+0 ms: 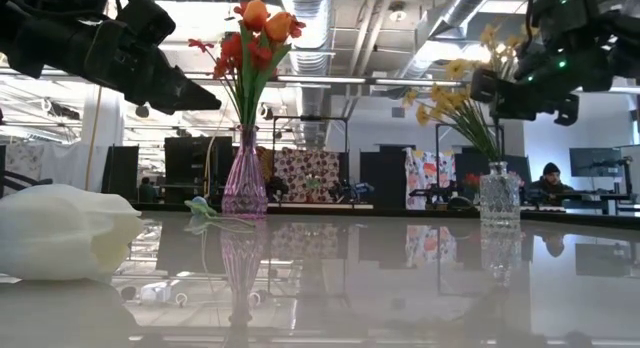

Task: Sort flowers into vase by color
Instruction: Put the yellow flowers into the transparent vase

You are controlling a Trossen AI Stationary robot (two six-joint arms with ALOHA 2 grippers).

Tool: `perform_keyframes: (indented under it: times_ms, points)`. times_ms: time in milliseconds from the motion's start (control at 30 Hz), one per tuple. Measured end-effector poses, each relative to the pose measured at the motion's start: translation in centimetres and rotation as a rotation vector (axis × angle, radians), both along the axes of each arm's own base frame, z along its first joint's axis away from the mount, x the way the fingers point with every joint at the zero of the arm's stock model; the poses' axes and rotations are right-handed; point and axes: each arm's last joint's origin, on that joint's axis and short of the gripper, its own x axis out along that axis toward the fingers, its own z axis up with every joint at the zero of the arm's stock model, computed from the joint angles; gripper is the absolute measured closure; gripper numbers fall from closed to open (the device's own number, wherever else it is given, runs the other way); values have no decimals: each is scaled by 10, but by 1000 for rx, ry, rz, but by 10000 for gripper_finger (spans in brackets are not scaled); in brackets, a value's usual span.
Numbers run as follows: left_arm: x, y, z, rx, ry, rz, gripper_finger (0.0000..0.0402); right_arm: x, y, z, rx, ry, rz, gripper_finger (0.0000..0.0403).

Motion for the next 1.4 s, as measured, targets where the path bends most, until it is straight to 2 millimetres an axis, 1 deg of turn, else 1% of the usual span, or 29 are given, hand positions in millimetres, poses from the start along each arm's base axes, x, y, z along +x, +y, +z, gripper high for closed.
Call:
perform_keyframes:
  times_ms: [433, 700, 867, 1000, 1133, 1400]
  points:
    - [0, 0, -1, 0, 7, 0, 262, 9, 10, -8, 14, 58, -44, 365]
    - [0, 0, -1, -6, 5, 2, 262, 7, 19, -25, 87, 63, -85, 365]
    - [0, 0, -1, -7, 4, 2, 262, 9, 24, -26, 87, 68, -57, 360]
    - [0, 0, 0, -8, 4, 2, 262, 10, 27, -26, 91, 84, -29, 345]
    - [0, 0, 0, -19, 2, 4, 262, 11, 30, -25, 82, 139, -1, 323]
    - [0, 0, 0, -19, 2, 4, 262, 8, 36, -16, 48, 191, 42, 267]
